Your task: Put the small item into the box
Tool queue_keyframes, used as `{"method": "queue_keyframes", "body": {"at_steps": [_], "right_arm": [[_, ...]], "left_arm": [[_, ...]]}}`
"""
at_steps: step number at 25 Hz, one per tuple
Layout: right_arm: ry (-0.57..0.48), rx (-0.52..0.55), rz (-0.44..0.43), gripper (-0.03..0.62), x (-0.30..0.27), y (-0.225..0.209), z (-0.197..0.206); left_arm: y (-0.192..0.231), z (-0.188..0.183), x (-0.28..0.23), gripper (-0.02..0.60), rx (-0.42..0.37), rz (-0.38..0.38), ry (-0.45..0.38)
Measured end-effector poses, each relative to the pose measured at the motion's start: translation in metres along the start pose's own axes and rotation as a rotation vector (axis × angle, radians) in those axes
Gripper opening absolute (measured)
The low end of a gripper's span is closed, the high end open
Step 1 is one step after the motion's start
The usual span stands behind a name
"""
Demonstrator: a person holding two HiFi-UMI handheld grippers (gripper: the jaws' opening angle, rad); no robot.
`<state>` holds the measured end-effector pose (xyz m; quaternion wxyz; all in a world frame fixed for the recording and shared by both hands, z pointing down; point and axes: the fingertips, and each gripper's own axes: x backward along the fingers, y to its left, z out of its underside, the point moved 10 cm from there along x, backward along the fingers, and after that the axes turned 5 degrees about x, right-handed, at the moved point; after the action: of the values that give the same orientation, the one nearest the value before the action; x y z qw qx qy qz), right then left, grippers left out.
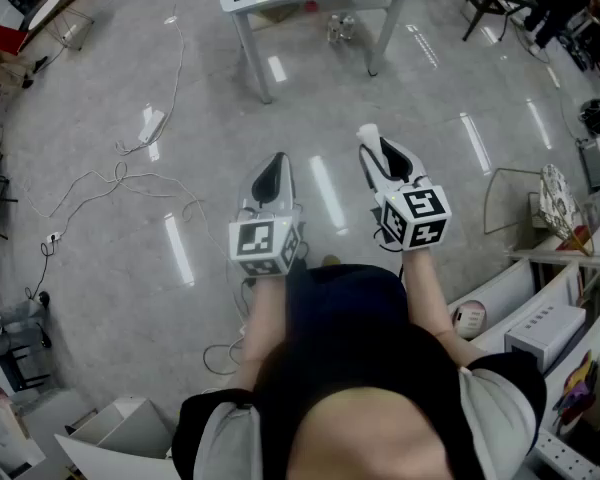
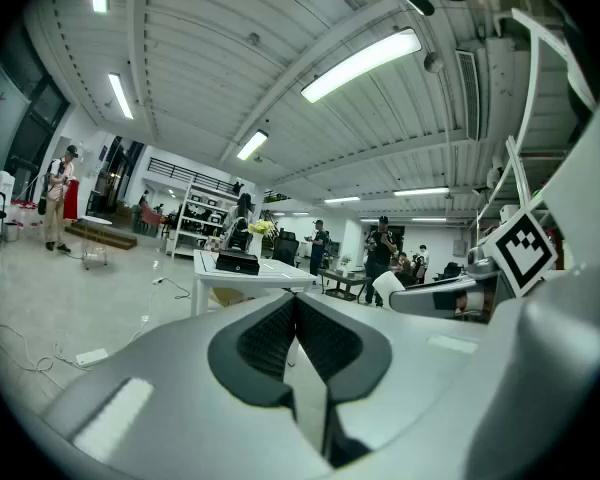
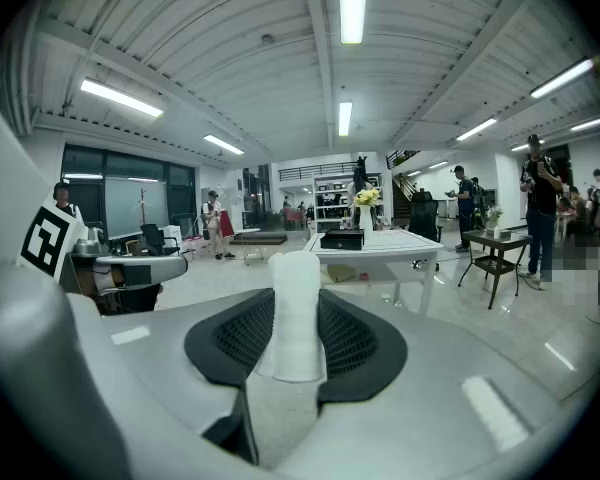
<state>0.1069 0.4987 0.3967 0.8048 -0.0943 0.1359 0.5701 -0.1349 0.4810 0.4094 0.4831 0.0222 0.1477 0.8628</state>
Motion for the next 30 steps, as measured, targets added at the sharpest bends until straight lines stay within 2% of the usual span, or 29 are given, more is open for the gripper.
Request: {"method": "queue_keyframes", "body": {"at_steps": [9,22,30], "right_arm": [[-0.008,0.003,-0.025,0.135,0.027,-0.005,0.012],[-0.025,-0.018,-0.061,0.138,0.031,-0.008,0.012],[-0.038,-0.036,-0.058,0.138,0.016,-0.015,0.007]], "left_arm": [[-0.026,0.012,0.017,0.011,-0.027,-0.041,0.009],[-0.045,0.016,0.008,0.011,-0.044,-0.022,0.056],[-0.036,0.012,-0.010,0.011,-0.068,-0.012,0.059]]}}
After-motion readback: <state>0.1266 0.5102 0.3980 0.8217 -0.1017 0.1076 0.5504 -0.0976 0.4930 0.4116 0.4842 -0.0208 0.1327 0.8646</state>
